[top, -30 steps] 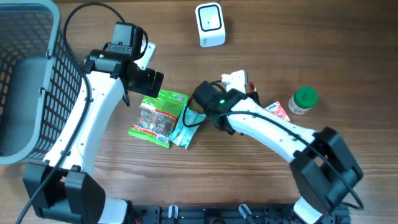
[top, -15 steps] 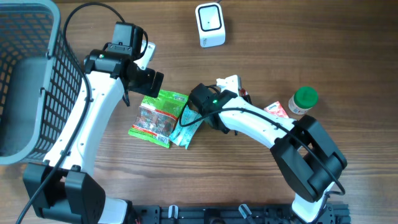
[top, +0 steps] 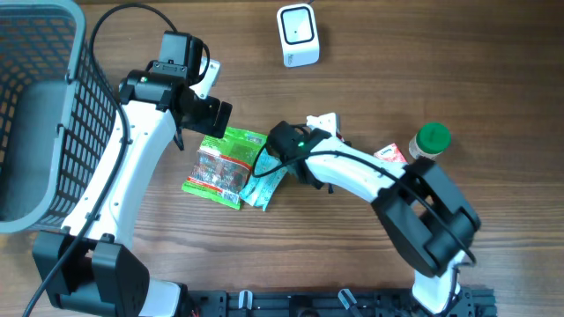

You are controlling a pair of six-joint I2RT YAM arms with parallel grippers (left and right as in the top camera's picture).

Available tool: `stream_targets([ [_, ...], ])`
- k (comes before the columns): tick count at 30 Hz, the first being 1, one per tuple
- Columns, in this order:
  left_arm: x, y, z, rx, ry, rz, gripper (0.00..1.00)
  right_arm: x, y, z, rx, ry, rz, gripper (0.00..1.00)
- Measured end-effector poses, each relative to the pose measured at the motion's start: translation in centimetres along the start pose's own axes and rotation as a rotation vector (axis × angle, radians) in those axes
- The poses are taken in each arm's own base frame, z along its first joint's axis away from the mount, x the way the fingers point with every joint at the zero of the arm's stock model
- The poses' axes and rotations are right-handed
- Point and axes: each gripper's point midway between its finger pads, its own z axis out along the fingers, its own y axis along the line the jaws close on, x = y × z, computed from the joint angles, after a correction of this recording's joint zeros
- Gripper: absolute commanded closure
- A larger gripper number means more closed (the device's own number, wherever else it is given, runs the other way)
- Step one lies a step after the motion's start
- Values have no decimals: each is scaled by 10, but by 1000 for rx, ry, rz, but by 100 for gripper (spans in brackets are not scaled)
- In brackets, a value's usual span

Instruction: Scan the item barcode

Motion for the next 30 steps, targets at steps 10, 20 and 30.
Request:
stream_targets([
  [10,0,0,0,0,0,0,0,1,17,9,-42,12,60,94],
  [20,0,0,0,0,0,0,0,-10,37,-5,-177,29,49,72],
  [30,0,0,0,0,0,0,0,-22,69,-53,-561,93,1,66],
])
